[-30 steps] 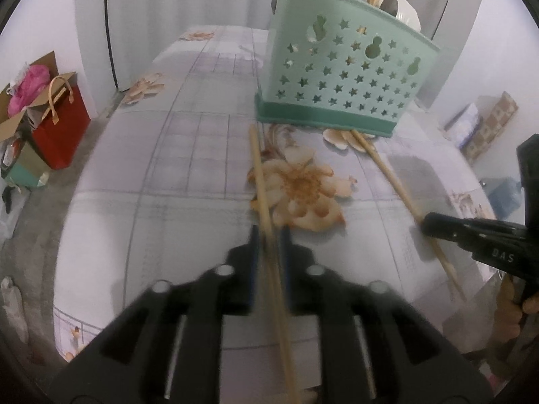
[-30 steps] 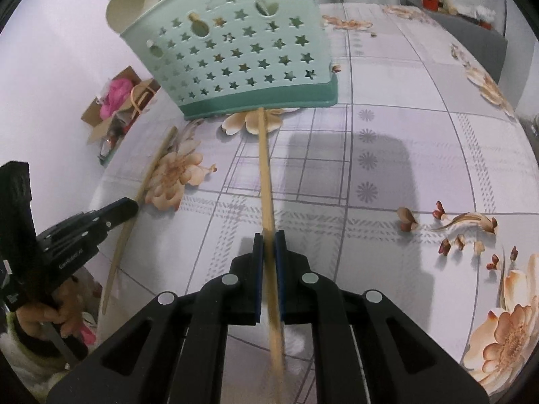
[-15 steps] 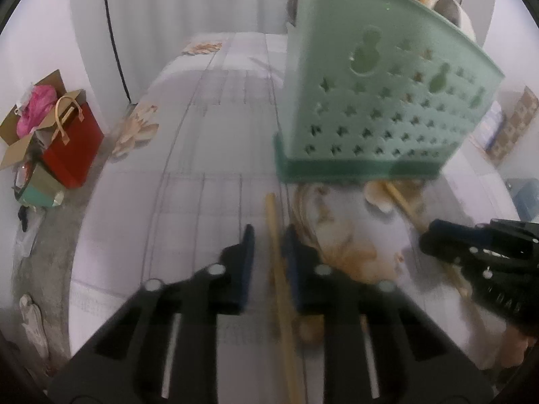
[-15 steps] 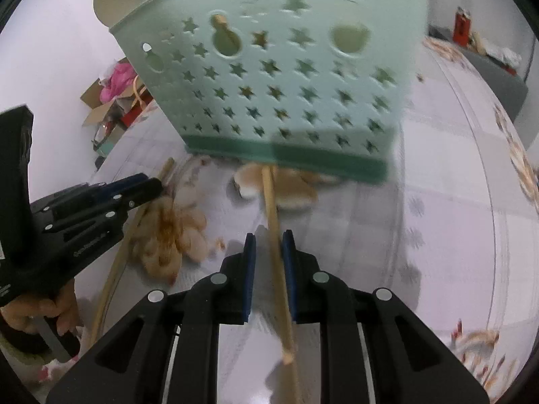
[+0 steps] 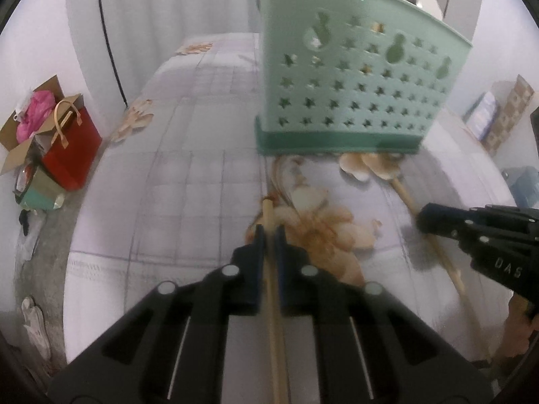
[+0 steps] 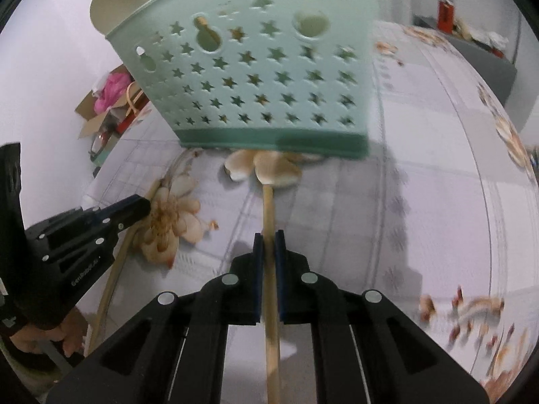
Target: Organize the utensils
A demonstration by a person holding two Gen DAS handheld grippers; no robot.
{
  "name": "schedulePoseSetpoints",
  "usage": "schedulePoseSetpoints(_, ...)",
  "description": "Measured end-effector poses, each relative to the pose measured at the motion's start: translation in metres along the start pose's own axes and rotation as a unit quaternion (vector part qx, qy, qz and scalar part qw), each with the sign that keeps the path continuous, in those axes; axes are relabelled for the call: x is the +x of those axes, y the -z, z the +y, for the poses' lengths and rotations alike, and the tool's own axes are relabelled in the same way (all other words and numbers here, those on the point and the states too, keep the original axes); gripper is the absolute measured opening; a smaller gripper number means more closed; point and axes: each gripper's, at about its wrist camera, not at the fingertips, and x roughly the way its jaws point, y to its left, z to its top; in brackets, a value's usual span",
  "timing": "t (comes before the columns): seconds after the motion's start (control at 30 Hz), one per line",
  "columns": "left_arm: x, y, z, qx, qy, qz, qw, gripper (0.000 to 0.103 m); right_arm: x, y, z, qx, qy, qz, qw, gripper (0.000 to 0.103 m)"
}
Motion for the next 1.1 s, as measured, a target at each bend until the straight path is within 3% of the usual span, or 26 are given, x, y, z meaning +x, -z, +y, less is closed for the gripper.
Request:
schedulePoseSetpoints(0.43,-0.002,0.006,-0.006,0.012,-0.004,-0.01,0.9999,0.005,-0.004,0.005,-0.003,0.01,0.012,0.015,1.0,0.009)
schedulePoseSetpoints(0.6,-0.002,0.006,-0.006,0.014,-0.001,-0.011,0.9999,0.005,-0.002,0.002,0.005,-0.002,0.013,0.019,1.0,0.021)
schedulePoseSetpoints(0.83,-0.002,0.007,-0.006,0.013,0.0,-0.011,0.9999,0.005,0.001,0.0,0.017,-0.032,0.048,0.009,0.998,0.02)
schedulePoseSetpoints(1.1,-0.003,0.007,-0.007,0.016,-0.001,-0.013,0.9998,0.005,0.003,-0.001,0.017,-0.047,0.067,0.002,0.997,0.011)
